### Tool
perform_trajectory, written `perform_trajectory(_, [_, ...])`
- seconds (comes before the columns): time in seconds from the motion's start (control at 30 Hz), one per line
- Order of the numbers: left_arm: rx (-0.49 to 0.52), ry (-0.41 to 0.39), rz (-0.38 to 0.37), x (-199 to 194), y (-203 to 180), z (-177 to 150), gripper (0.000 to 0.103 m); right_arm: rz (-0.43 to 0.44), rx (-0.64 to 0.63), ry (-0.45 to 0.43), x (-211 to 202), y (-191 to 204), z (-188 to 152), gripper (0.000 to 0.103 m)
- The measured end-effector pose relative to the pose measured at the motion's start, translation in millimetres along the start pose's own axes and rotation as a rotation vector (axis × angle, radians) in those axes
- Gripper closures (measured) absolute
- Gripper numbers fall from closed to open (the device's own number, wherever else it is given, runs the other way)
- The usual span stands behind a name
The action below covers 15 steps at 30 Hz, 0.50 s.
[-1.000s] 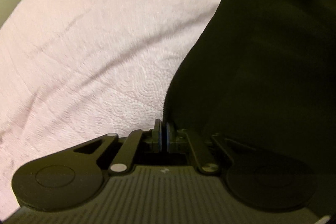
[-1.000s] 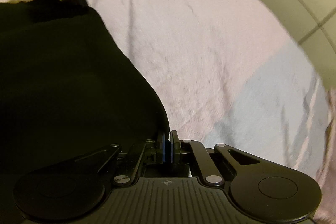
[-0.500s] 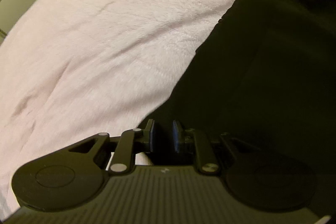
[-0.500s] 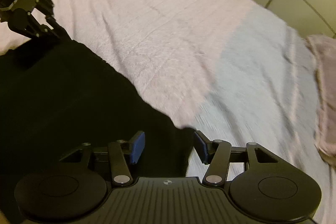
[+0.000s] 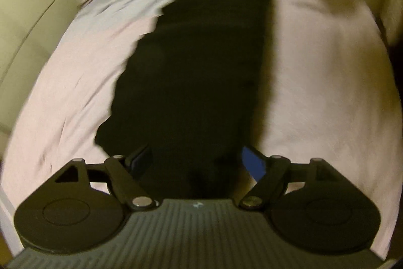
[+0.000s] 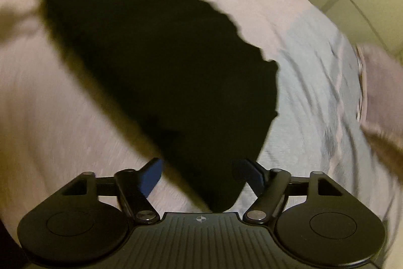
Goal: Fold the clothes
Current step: 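Grasp the folded jacket with both grippers and lift it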
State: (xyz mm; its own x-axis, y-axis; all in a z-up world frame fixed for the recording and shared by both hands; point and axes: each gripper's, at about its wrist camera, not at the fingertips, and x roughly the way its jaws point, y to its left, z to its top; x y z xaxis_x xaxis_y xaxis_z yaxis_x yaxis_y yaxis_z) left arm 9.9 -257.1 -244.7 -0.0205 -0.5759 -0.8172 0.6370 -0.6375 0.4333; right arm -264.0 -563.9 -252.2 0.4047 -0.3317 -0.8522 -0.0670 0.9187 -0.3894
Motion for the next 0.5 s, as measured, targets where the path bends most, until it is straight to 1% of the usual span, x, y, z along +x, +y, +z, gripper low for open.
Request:
perform_trajectory(0.07, [0.097, 0.033, 0.064, 21, -33, -2, 0.030, -0.044, -0.062, -0.009, 11, 18, -3, 0.029])
perform_trajectory(0.1, [0.125, 0.049, 0.100, 35, -43, -3, 0.032, -0.071, -0.097, -0.015, 18, 26, -4, 0.029])
perform_trajectory(0.17, [0.170, 0.109, 0.170, 64, -54, -6, 0.036, -0.119, -0.184, -0.030, 33, 39, -5, 0.029])
perform_trajectory(0.2, [0.186, 0.138, 0.208, 78, -58, -7, 0.046, -0.137, -0.232, -0.037, 41, 45, -6, 0.029])
perform_trajectory(0.23, [0.181, 0.166, 0.249, 88, -57, -8, 0.058, -0.159, -0.280, -0.042, 49, 51, -7, 0.029])
perform_trajectory(0.27, [0.165, 0.195, 0.274, 98, -53, -9, 0.062, -0.175, -0.322, -0.049, 57, 56, -8, 0.029])
perform_trajectory(0.3, [0.133, 0.214, 0.275, 104, -47, -9, 0.066, -0.181, -0.360, -0.057, 64, 60, -9, 0.029])
perform_trajectory(0.33, [0.109, 0.234, 0.273, 111, -43, -9, 0.074, -0.185, -0.396, -0.066, 70, 64, -10, 0.030])
perform_trajectory(0.37, [0.109, 0.253, 0.270, 116, -42, -7, 0.077, -0.194, -0.431, -0.068, 76, 66, -11, 0.030])
perform_trajectory(0.4, [0.112, 0.265, 0.271, 118, -43, -7, 0.081, -0.210, -0.467, -0.064, 82, 67, -14, 0.037])
perform_trajectory(0.43, [0.085, 0.275, 0.273, 118, -40, -6, 0.085, -0.229, -0.494, -0.048, 88, 66, -17, 0.054])
perform_trajectory(0.47, [0.059, 0.285, 0.273, 117, -38, -6, 0.087, -0.231, -0.489, -0.039, 91, 57, -21, 0.093])
perform_trajectory(0.5, [0.033, 0.290, 0.273, 112, -37, -4, 0.089, -0.212, -0.462, -0.052, 90, 44, -25, 0.093])
